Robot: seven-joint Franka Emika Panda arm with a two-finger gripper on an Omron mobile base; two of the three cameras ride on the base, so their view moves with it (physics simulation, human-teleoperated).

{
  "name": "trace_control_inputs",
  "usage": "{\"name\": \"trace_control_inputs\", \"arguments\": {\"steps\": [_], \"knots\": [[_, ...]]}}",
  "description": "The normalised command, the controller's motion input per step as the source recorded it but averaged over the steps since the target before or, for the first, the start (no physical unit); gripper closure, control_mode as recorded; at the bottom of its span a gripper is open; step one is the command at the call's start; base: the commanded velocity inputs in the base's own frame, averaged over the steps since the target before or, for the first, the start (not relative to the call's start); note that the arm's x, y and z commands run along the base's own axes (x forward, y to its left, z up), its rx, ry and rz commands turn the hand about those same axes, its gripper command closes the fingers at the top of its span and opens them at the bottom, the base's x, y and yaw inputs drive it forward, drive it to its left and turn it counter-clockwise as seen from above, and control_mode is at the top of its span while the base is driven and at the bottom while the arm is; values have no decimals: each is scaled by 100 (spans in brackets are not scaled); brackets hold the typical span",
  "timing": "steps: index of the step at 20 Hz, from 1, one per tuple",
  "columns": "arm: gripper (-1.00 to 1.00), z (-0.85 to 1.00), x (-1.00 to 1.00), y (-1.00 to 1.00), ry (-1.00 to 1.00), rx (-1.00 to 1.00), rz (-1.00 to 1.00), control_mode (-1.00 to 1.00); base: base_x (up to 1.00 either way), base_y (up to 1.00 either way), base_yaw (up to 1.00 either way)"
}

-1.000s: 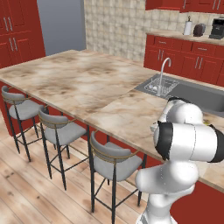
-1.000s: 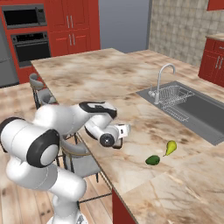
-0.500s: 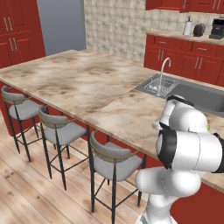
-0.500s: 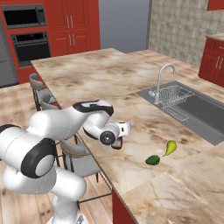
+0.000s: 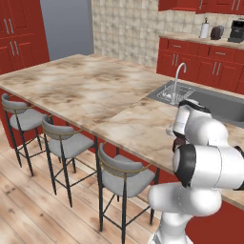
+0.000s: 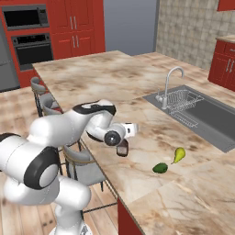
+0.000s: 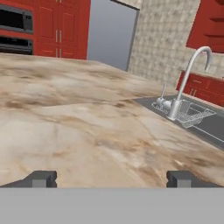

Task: Move the ketchup and ketchup from the cabinet to the dining counter.

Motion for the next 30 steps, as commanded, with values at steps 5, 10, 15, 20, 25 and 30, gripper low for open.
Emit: {"name": "trace_control_inputs", "arguments": {"steps": [5,10,15,20,25,30], "knots": [[-100,29,-11,0,0,0,-7,-100,0,0,0],[-100,33,-24,0,10,0,-13,-100,0,0,0],[-100,45,-15,0,29,0,-9,-100,0,0,0],[-100,54,-29,0,27,0,0,-100,0,0,0],[-100,65,-27,0,15,1,0,-100,0,0,0],[-100,76,-28,0,14,5,0,-100,0,0,0]]}}
